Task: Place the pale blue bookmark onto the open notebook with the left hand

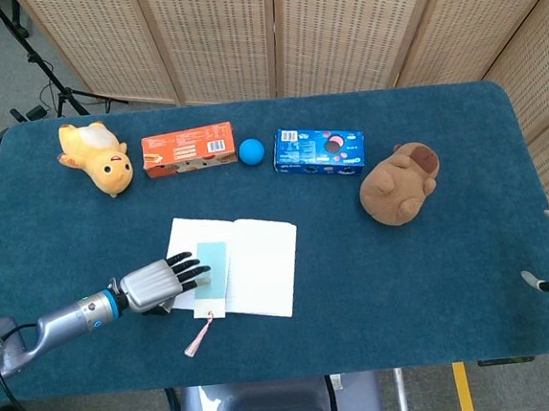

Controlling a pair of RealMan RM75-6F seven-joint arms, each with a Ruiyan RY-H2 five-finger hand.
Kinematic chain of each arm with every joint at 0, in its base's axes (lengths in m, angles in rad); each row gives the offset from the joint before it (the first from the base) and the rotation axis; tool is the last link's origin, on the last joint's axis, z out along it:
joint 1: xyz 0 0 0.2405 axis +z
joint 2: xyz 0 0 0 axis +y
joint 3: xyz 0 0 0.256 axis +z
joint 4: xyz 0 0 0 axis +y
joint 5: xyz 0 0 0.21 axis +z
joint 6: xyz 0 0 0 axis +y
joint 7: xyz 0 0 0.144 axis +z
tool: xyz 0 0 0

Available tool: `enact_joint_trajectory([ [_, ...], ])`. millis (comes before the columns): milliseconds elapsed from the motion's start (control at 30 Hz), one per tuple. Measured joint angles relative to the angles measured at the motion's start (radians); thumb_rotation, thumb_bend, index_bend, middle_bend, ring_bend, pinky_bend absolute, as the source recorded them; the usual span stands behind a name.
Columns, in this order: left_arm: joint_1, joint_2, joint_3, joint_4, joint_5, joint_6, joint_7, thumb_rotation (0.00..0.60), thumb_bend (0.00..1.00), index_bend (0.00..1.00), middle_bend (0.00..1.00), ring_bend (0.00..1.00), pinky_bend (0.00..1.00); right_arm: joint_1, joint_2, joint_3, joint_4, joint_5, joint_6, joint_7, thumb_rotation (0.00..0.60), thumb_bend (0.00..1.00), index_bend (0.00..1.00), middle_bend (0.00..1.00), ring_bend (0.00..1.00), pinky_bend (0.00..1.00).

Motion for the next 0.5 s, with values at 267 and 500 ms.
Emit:
enact_joint_trajectory([
  [267,0.007,-0.034,-0.009,0.058,0.0,0.003,-0.035,0.315,1.0,0.0,0.0,0.0,0.0,0.001,0.0,0.002,0.004,0.006,-0.004,0.002,0.6,0.04,0.11,0.0,0.0,0.0],
  [500,0.012,-0.04,-0.009,0.08,-0.001,-0.004,-0.031,0.315,1.0,0.0,0.0,0.0,0.0,0.003,-0.002,0.001,0.005,0.008,-0.009,-0.001,0.6,0.04,0.11,0.0,0.0,0.0],
])
